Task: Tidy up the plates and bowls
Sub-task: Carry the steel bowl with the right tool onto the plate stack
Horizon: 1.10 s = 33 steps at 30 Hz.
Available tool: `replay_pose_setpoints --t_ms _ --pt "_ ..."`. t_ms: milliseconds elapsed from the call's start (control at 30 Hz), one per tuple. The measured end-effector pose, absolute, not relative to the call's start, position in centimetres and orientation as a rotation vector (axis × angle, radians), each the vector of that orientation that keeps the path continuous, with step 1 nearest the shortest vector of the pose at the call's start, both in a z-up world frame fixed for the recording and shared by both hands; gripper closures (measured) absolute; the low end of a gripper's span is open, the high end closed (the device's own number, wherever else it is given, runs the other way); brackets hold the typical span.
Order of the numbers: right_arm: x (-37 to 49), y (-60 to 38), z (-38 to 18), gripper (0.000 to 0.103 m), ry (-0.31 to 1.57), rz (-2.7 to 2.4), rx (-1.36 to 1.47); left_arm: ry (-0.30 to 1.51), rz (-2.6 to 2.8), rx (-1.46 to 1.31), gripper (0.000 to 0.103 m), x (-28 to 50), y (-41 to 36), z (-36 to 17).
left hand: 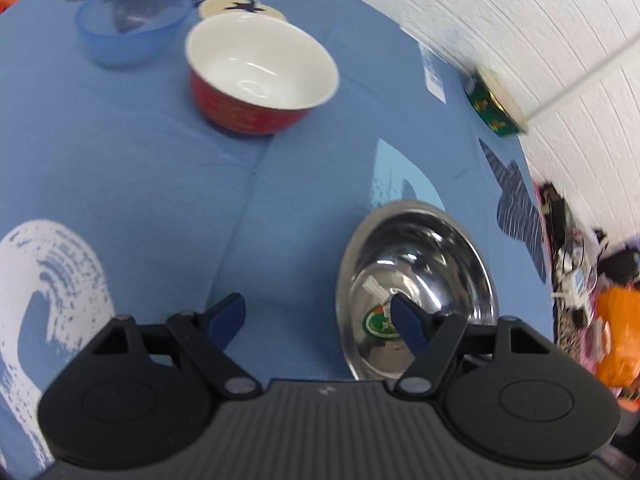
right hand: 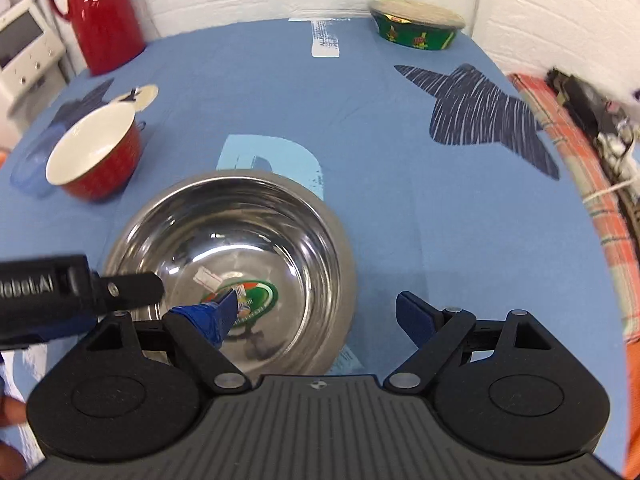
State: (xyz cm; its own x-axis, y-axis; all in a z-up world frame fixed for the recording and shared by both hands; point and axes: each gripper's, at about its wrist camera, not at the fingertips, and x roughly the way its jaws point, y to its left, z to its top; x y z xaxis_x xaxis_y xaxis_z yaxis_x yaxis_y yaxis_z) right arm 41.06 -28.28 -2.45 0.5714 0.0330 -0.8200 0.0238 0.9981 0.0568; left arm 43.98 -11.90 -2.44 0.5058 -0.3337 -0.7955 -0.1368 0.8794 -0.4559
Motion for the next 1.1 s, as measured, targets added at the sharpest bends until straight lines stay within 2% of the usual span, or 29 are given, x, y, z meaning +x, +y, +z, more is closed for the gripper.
replay_pose_setpoints --t_ms 233,433,500,533,600,633,667,700,767,1100 --pt "41.1 -27.5 -4.2 0.029 0.865 0.039 0.000 0.986 -0.123 -0.396 0.032 44.7 -12.8 -2.7" --pt "41.2 -27.5 -4.2 0.028 0.854 0.058 0.000 0.965 -0.128 -0.327 0.032 44.8 -14.0 -2.7" --pt "41.3 -27.7 -4.2 0.029 0.851 0.067 0.012 0.963 -0.127 -0.319 0.036 44.9 -14.0 -2.7" --pt "41.1 -27.8 -4.1 0.031 0.836 0.091 0.024 0.964 -0.130 -0.314 0.041 45.0 -14.1 -2.7" --pt "40.6 -27.9 -4.1 0.037 0.807 0.166 0.074 0.960 -0.137 -0.286 0.058 45.1 -14.2 -2.6" --pt "40.4 -27.5 -4.1 0.039 0.803 0.179 0.067 0.965 -0.146 -0.254 0.079 45.2 -14.5 -2.5" --pt "40.3 -27.1 -4.0 0.047 0.802 0.185 0.055 0.968 -0.148 -0.223 0.091 45.3 -14.7 -2.5" --pt "40.2 -26.9 -3.9 0.051 0.805 0.190 0.052 0.973 -0.162 -0.213 0.094 45.2 -14.8 -2.5" --pt "39.8 -26.7 -3.6 0.051 0.805 0.191 0.066 0.971 -0.171 -0.215 0.094 45.0 -14.5 -2.3" --pt "35.5 -24.8 -1.4 0.047 0.772 0.192 0.117 0.878 -0.270 -0.142 0.095 39.5 -12.5 1.7"
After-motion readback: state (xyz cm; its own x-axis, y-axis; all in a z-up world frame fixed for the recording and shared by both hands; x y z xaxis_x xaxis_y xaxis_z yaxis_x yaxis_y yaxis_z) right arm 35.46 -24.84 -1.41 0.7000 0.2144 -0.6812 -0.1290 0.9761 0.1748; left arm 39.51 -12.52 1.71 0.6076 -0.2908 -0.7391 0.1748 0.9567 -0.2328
